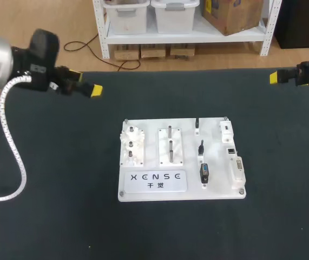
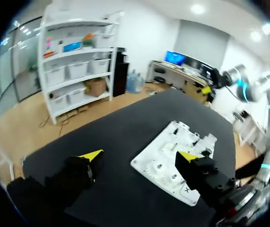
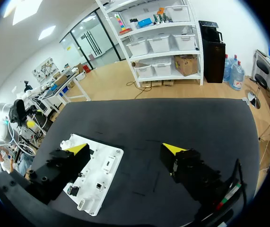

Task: Insert the Ethernet cable into its matching sockets.

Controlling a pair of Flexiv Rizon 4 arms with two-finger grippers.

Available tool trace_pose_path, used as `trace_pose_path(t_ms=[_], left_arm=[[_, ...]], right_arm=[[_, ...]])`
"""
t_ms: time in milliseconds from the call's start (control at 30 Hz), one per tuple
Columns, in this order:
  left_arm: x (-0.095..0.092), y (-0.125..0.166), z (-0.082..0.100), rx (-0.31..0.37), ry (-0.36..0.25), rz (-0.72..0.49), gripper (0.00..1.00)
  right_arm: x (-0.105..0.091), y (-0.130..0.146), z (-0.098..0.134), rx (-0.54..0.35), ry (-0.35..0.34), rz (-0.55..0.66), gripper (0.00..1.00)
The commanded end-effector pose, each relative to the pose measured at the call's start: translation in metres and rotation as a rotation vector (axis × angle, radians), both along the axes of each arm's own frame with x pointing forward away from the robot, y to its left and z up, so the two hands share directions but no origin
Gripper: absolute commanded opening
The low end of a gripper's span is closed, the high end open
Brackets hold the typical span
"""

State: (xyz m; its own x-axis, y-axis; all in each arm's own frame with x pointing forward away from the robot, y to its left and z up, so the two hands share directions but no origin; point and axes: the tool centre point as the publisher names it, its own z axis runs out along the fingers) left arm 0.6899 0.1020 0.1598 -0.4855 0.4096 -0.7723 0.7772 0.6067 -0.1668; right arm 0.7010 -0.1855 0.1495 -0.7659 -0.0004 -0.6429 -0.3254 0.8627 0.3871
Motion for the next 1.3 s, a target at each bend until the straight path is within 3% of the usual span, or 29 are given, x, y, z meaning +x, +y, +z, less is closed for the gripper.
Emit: trace_pose_path(t_ms=[33, 233, 333, 367, 567, 733, 1000, 1300], left_arm=[[0.000, -0.013, -0.005, -0.040, -0.023, -0.494, 1.00], [-0.019, -0.040, -0.011, -0.020, -0.051, -0.747, 1.00], [-0.035, -0.048, -0.014, -0.048, -0.103, -0.861, 1.00], [-0.040, -0.051, -0.016, -0.026, -0.110, -0.876, 1.00], [-0.063, -0.064, -0.028, -0.045, -0.136, -0.942, 1.00], [-0.070, -0.074, -0.041, -0.058, -0.138, -0.921, 1.00], [-0.076, -0.097, -0.059, 0.061, -0.154, -0.746, 1.00], [-0.086, -0.109, -0.075, 0.103, -0.123, -0.671, 1.00]], right_arm=[[0.000, 0.000, 0.000, 0.000, 0.000, 0.000, 1.00], [0.000, 0.000, 0.000, 0.000, 0.000, 0.000, 1.00], [0.000, 0.000, 0.000, 0.000, 0.000, 0.000, 1.00], [0.000, 0.000, 0.000, 0.000, 0.000, 0.000, 1.00], [0.000, 0.000, 0.000, 0.000, 0.000, 0.000, 1.00], [0.000, 0.000, 0.000, 0.000, 0.000, 0.000, 1.00], [0.000, 0.000, 0.000, 0.000, 0.000, 0.000, 1.00], [0.000, 0.000, 0.000, 0.000, 0.000, 0.000, 1.00]])
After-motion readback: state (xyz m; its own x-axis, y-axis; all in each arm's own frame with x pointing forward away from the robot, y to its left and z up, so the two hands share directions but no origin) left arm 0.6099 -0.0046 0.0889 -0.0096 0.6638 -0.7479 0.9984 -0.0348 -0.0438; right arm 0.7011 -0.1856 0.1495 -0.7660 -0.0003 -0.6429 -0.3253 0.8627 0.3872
